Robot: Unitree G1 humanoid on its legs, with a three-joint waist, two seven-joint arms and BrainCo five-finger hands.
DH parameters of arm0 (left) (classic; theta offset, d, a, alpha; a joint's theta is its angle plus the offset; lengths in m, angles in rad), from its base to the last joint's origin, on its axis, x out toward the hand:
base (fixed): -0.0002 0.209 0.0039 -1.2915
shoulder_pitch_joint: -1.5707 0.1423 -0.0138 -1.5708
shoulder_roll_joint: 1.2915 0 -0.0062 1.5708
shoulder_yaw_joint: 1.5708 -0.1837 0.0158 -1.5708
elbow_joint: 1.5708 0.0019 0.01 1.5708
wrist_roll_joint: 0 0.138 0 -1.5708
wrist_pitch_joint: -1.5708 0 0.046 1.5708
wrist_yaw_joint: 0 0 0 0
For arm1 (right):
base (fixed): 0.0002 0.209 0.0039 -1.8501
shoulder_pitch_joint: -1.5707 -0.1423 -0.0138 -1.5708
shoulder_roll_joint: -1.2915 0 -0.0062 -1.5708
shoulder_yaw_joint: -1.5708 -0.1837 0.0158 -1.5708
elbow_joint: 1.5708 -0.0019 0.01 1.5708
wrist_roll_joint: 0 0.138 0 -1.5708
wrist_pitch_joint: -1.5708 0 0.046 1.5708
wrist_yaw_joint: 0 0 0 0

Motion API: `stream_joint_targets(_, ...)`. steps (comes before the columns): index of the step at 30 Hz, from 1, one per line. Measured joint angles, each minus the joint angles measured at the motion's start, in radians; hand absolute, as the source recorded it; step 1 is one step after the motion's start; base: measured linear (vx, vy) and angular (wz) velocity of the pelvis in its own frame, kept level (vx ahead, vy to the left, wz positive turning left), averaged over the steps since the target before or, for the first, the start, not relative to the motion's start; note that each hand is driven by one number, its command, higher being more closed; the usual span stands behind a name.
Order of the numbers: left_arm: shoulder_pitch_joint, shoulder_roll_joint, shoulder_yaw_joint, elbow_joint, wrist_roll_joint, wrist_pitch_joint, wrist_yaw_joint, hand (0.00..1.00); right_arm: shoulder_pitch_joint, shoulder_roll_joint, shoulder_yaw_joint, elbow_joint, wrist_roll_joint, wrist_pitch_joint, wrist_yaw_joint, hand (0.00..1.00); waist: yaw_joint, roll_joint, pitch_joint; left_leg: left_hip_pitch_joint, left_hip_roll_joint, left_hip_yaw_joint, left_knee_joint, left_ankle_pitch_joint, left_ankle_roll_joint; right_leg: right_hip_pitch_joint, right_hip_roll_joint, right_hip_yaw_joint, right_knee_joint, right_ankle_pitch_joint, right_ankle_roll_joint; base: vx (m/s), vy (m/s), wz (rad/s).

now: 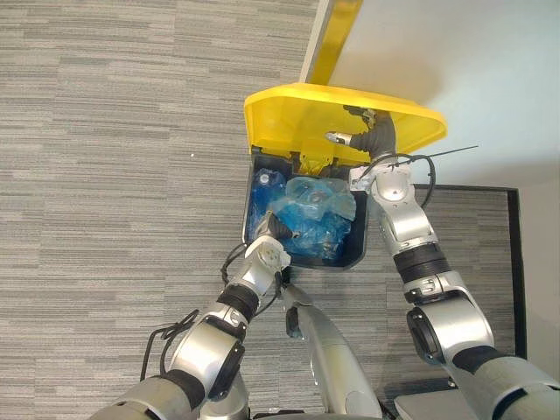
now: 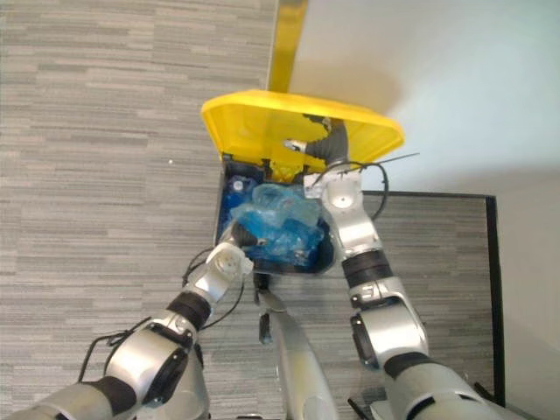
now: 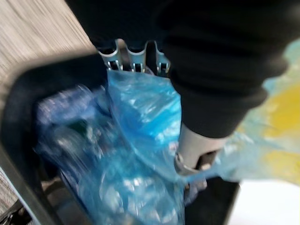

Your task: Gather rubbish on tea table into small bin, then transfer packed bag to large trash can.

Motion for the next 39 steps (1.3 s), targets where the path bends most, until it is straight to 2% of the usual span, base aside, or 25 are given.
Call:
stream_joint_targets(3, 0.094, -0.002, 0.023, -0.07, 0.012, 0.007, 0.003, 0.0, 0.093, 0.01, -0.003, -0.001, -0.039, 0.001, 0.017, 0.0, 0.001, 0.001, -0.002, 0.043, -0.013, -0.025, -0.019, 0.004, 0.009, 0.062, -0.007, -0.005, -0.02, -0.003, 0.006, 0.0, 0.049, 0.11)
stream_joint_targets(6, 0.219, 0.008, 0.032, -0.179, 0.014, 0.008, 0.002, 0.0, 0.192, 0.013, -0.031, -0.001, -0.071, 0.002, 0.027, 0.0, 0.013, 0.002, -0.017, 0.073, -0.053, -0.037, -0.098, 0.039, 0.05, 0.083, -0.045, -0.009, -0.045, 0.006, 0.021, -0.01, 0.046, 0.32)
stream_joint_targets(10, 0.355, 0.044, 0.079, -0.304, 0.033, 0.009, 0.003, 0.0, 0.304, 0.039, -0.052, -0.002, -0.115, 0.013, 0.046, 0.0, 0.017, 0.005, -0.022, 0.11, -0.067, -0.109, -0.141, 0.07, 0.039, 0.135, -0.059, -0.05, -0.07, 0.003, 0.029, 0.06, 0.022, 0.31)
stream_joint_targets(12, 0.463, 0.039, 0.118, -0.381, 0.031, 0.0, 0.015, 0.0, 0.4, 0.066, -0.108, -0.009, -0.125, 0.02, 0.049, 0.0, 0.017, 0.007, -0.038, 0.136, -0.07, -0.136, -0.149, 0.078, 0.04, 0.17, -0.071, -0.074, -0.063, -0.015, 0.033, 0.05, 0.026, 0.37)
stream_joint_targets(14, 0.512, 0.032, 0.153, -0.39, 0.017, -0.011, 0.017, 0.0, 0.456, 0.081, -0.124, -0.028, -0.129, 0.024, 0.051, 0.0, 0.018, 0.007, -0.052, 0.149, -0.074, -0.137, -0.153, 0.079, 0.043, 0.185, -0.078, -0.078, -0.062, -0.02, 0.038, 0.02, 0.045, 0.16)
stream_joint_targets(16, 0.604, 0.023, 0.256, -0.367, -0.07, -0.031, 0.018, 0.0, 0.561, 0.113, -0.143, -0.084, -0.154, 0.03, 0.062, 0.0, 0.018, 0.005, -0.084, 0.171, -0.096, -0.137, -0.153, 0.078, 0.055, 0.197, -0.101, -0.075, -0.039, -0.029, 0.052, 0.03, 0.094, 0.05)
stream_joint_targets(18, 0.639, 0.023, 0.317, -0.322, -0.122, -0.033, 0.018, 0.0, 0.597, 0.129, -0.153, -0.085, -0.155, 0.036, 0.068, 0.0, 0.018, 0.006, -0.084, 0.202, -0.108, -0.133, -0.142, 0.074, 0.062, 0.22, -0.111, -0.067, -0.018, -0.03, 0.053, 0.01, 0.093, -0.05)
stream_joint_targets(20, 0.676, 0.023, 0.408, -0.234, -0.201, -0.033, 0.019, 0.0, 0.678, 0.163, -0.168, -0.115, -0.158, 0.043, 0.078, 0.0, 0.024, 0.006, -0.088, 0.224, -0.13, -0.108, -0.069, 0.041, 0.09, 0.251, -0.126, -0.04, 0.015, -0.035, 0.062, -0.06, 0.151, -0.24)
stream_joint_targets(21, 0.684, 0.023, 0.42, -0.218, -0.213, -0.033, 0.018, 0.0, 0.693, 0.171, -0.168, -0.121, -0.159, 0.043, 0.081, 0.0, 0.024, 0.006, -0.088, 0.225, -0.134, -0.101, -0.05, 0.033, 0.093, 0.254, -0.129, -0.034, 0.02, -0.033, 0.065, -0.13, 0.155, -0.44)
stream_joint_targets(23, 0.706, 0.019, 0.434, -0.157, -0.256, -0.032, 0.013, 0.0, 0.75, 0.198, -0.162, -0.129, -0.195, 0.042, 0.093, 0.0, 0.025, 0.001, -0.091, 0.216, -0.16, -0.055, 0.022, 0.006, 0.122, 0.256, -0.143, 0.009, 0.029, -0.008, 0.105, -0.2, 0.156, -0.43)
stream_joint_targets(24, 0.704, 0.005, 0.457, -0.13, -0.271, -0.032, 0.008, 0.0, 0.802, 0.207, -0.159, -0.137, -0.195, 0.042, 0.096, 0.0, 0.018, -0.002, -0.098, 0.208, -0.168, -0.042, 0.035, 0.003, 0.135, 0.264, -0.162, 0.019, 0.0, -0.001, 0.16, -0.28, 0.129, -0.26)
stream_joint_targets(25, 0.697, -0.007, 0.48, -0.113, -0.288, -0.035, 0.006, 0.0, 0.851, 0.219, -0.159, -0.146, -0.194, 0.042, 0.101, 0.0, 0.017, 0.005, -0.1, 0.209, -0.162, -0.024, 0.019, 0.024, 0.147, 0.263, -0.181, -0.014, -0.004, -0.034, 0.179, -0.33, 0.127, -0.39)
stream_joint_targets(26, 0.698, -0.011, 0.511, -0.094, -0.309, -0.038, -0.002, 0.0, 0.898, 0.238, -0.154, -0.14, -0.195, 0.042, 0.112, 0.0, 0.017, 0.013, -0.114, 0.216, -0.147, 0.007, -0.017, 0.056, 0.145, 0.228, -0.196, -0.067, 0.097, -0.058, 0.128, -0.25, 0.061, -0.46)
stream_joint_targets(28, 0.694, -0.009, 0.538, -0.047, -0.322, -0.038, -0.006, 0.0, 0.971, 0.264, -0.169, -0.061, -0.198, 0.041, 0.125, 0.0, 0.011, 0.022, -0.145, 0.249, -0.114, 0.047, -0.113, 0.115, 0.138, 0.216, -0.203, -0.112, 0.289, -0.099, 0.077, -0.15, 0.024, -0.69)
stream_joint_targets(29, 0.696, -0.009, 0.536, -0.028, -0.324, -0.038, -0.011, 0.0, 0.996, 0.276, -0.2, 0.006, -0.2, 0.042, 0.125, 0.0, 0.01, 0.03, -0.168, 0.26, -0.094, 0.06, -0.155, 0.14, 0.128, 0.222, -0.208, -0.11, 0.378, -0.13, 0.073, -0.07, -0.019, -0.59)
stream_joint_targets(30, 0.695, -0.009, 0.53, -0.016, -0.325, -0.038, -0.011, 0.0, 1.009, 0.275, -0.218, 0.05, -0.2, 0.043, 0.123, 0.0, 0.001, 0.027, -0.182, 0.261, -0.085, 0.062, -0.175, 0.154, 0.122, 0.243, -0.218, -0.1, 0.427, -0.141, 0.072, -0.02, -0.083, -0.34)
stream_joint_targets(31, 0.69, -0.008, 0.523, -0.004, -0.328, -0.038, -0.013, 0.0, 1.015, 0.275, -0.251, 0.1, -0.199, 0.045, 0.121, 0.0, -0.005, 0.021, -0.186, 0.261, -0.077, 0.065, -0.191, 0.165, 0.115, 0.279, -0.232, -0.08, 0.451, -0.184, 0.083, -0.04, -0.154, -0.24)
stream_joint_targets(33, 0.663, -0.007, 0.515, 0.026, -0.34, -0.037, -0.026, 0.0, 1.005, 0.272, -0.341, 0.185, -0.191, 0.042, 0.11, 0.0, -0.011, -0.006, -0.193, 0.26, -0.069, 0.085, -0.197, 0.168, 0.107, 0.292, -0.231, -0.071, 0.444, -0.226, 0.115, -0.11, -0.236, -0.32)
stream_joint_targets(34, 0.652, -0.014, 0.523, 0.045, -0.343, -0.036, -0.031, 0.0, 0.997, 0.274, -0.375, 0.222, -0.187, 0.042, 0.099, 0.0, -0.019, 0.006, -0.203, 0.277, -0.063, 0.089, -0.215, 0.172, 0.102, 0.324, -0.202, -0.076, 0.381, -0.223, 0.126, -0.06, -0.193, -0.84)
stream_joint_targets(35, 0.655, -0.038, 0.538, 0.073, -0.344, -0.038, -0.035, 0.0, 0.989, 0.26, -0.396, 0.281, -0.187, 0.042, 0.085, 0.0, 0.013, 0.042, -0.242, 0.286, -0.043, 0.11, -0.269, 0.198, 0.157, 0.397, -0.153, -0.052, 0.186, -0.238, 0.12, -0.01, -0.161, -1.08)
stream_joint_targets(36, 0.655, -0.037, 0.569, 0.079, -0.344, -0.042, -0.038, 0.0, 0.968, 0.259, -0.416, 0.298, -0.185, 0.047, 0.082, 0.0, 0.018, 0.045, -0.258, 0.288, -0.023, 0.151, -0.286, 0.22, 0.096, 0.399, -0.157, -0.063, 0.241, -0.3, 0.057, -0.02, -0.214, -1.06)
stream_joint_targets(37, 0.649, -0.03, 0.591, 0.083, -0.345, -0.039, -0.035, 0.0, 0.959, 0.273, -0.416, 0.312, -0.183, 0.048, 0.08, 0.0, 0.009, 0.009, -0.264, 0.294, -0.051, 0.169, -0.297, 0.232, 0.081, 0.416, -0.197, -0.065, 0.246, -0.36, 0.066, -0.05, -0.203, -0.59)
stream_joint_targets(38, 0.639, -0.024, 0.59, 0.097, -0.351, -0.04, -0.033, 0.0, 0.936, 0.274, -0.431, 0.343, -0.173, 0.054, 0.083, 0.0, 0.005, 0.022, -0.251, 0.319, -0.053, 0.174, -0.316, 0.24, 0.075, 0.425, -0.183, -0.056, 0.218, -0.361, 0.072, -0.06, -0.194, -0.39)
stream_joint_targets(39, 0.646, -0.029, 0.58, 0.12, -0.361, -0.041, -0.043, 0.0, 0.925, 0.264, -0.436, 0.363, -0.17, 0.059, 0.081, 0.0, 0.003, 0.042, -0.265, 0.327, -0.045, 0.185, -0.351, 0.256, 0.079, 0.435, -0.153, -0.045, 0.16, -0.323, 0.06, -0.06, -0.112, -0.51)
